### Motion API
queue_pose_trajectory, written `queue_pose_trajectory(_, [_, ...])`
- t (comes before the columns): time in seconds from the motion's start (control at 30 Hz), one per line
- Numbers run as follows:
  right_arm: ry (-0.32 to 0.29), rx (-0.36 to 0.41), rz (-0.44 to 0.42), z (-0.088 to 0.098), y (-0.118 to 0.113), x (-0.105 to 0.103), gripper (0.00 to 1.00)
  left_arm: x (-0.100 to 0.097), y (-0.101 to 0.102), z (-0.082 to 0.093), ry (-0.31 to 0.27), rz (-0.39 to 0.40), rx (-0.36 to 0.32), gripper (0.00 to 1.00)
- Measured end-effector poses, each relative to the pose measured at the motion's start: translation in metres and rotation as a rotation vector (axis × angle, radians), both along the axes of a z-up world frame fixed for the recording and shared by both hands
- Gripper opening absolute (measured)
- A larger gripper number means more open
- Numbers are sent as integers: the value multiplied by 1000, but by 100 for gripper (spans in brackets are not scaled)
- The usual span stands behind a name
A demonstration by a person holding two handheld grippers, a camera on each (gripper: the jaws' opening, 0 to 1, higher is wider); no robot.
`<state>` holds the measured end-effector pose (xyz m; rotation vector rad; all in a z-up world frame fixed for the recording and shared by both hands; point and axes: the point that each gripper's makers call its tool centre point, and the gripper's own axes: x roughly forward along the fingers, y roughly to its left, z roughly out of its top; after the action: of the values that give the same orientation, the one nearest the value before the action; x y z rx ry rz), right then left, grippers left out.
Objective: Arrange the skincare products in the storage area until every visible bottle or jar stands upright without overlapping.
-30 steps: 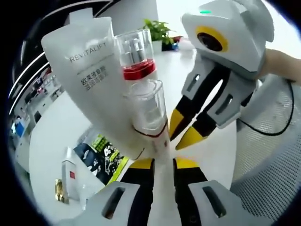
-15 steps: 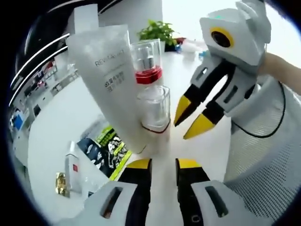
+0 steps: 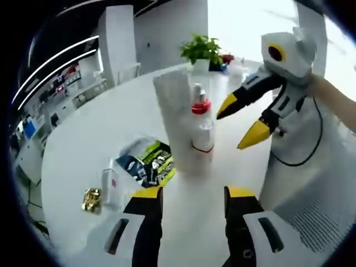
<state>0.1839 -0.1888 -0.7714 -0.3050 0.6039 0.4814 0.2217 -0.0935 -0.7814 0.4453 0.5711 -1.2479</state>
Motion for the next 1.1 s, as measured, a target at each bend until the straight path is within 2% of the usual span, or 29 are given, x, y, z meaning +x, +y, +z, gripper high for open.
queue_pose_trajectory(0.33, [-107, -10, -32, 36, -2, 2, 56, 11, 27, 30, -54, 80, -20, 59])
queue_pose_trajectory(0.5, [-136, -18, -48, 46, -6, 3, 64, 13, 40, 44, -89, 99, -14, 66])
queue_pose_trajectory(0.67, [-176, -14, -72, 58, -9, 2, 78, 17, 52, 55, -114, 122, -8, 74])
queue_pose_trajectory(0.73, [-187, -16, -81, 62, -11, 1, 82, 20, 56, 56, -123, 146, -4, 78])
queue_pose_trajectory(0.8, [-200, -18, -82, 65, -11, 1, 86, 20, 58, 57, -133, 138, 2, 81])
queue_pose_trajectory(1.1, [-240, -8, -80, 79, -9, -1, 92, 20, 69, 62, -132, 159, -5, 92])
